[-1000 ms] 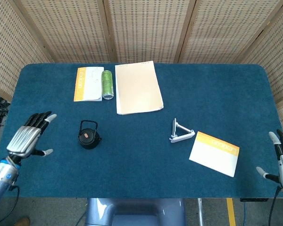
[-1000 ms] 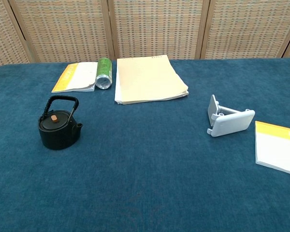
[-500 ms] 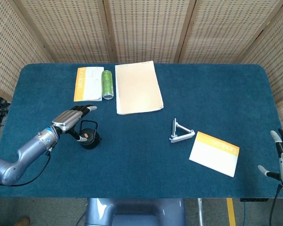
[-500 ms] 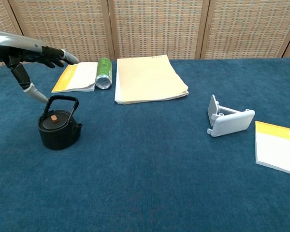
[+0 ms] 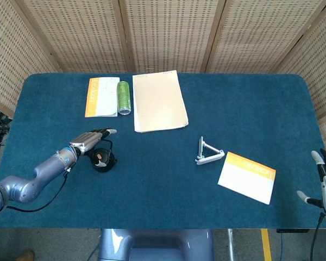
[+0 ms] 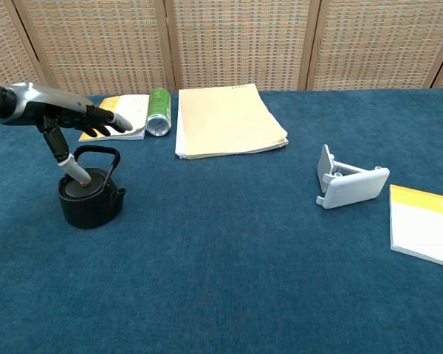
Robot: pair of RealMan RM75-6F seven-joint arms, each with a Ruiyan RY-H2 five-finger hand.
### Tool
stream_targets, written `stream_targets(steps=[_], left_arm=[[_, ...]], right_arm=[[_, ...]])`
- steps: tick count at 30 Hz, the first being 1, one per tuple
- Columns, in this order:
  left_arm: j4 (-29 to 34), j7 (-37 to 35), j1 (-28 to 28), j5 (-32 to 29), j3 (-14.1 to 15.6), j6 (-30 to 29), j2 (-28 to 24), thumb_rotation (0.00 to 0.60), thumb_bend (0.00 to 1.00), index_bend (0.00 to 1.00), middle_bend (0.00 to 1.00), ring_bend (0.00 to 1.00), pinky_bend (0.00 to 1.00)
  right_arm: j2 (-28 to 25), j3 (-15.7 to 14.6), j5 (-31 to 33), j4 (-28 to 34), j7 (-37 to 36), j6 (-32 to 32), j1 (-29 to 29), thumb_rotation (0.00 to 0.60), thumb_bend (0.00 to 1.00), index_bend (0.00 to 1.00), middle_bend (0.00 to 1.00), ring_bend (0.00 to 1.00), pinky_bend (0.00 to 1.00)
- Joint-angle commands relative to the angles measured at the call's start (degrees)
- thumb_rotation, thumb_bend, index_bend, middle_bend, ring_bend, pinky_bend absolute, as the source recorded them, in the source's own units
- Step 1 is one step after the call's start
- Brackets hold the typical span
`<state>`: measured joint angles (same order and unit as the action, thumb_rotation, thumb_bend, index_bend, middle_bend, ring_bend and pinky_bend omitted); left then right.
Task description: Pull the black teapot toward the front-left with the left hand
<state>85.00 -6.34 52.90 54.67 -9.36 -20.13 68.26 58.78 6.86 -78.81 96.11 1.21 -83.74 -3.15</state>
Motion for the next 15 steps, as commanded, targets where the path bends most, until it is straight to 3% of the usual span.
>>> stream_targets(steps=[1, 15], left_arm=[[-0.6, 0.1, 0.2, 0.1, 0.7, -0.3, 0.5, 0.600, 0.07, 0.00, 0.00, 0.00, 0.00], [0.1, -1.7, 0.7, -0.9, 2.2, -0.7, -0.4, 0.600, 0.07, 0.00, 0.30, 0.30, 0.00]], right_arm=[[0.0, 0.0, 0.0, 0.0, 0.1, 0.0, 0.0, 0.600, 0.00, 0.00, 0.00, 0.00, 0.00], [0.2, -0.2, -0.1, 0.2, 0.5, 0.1, -0.1, 0.600, 0.00, 0.00, 0.00, 0.00, 0.00]])
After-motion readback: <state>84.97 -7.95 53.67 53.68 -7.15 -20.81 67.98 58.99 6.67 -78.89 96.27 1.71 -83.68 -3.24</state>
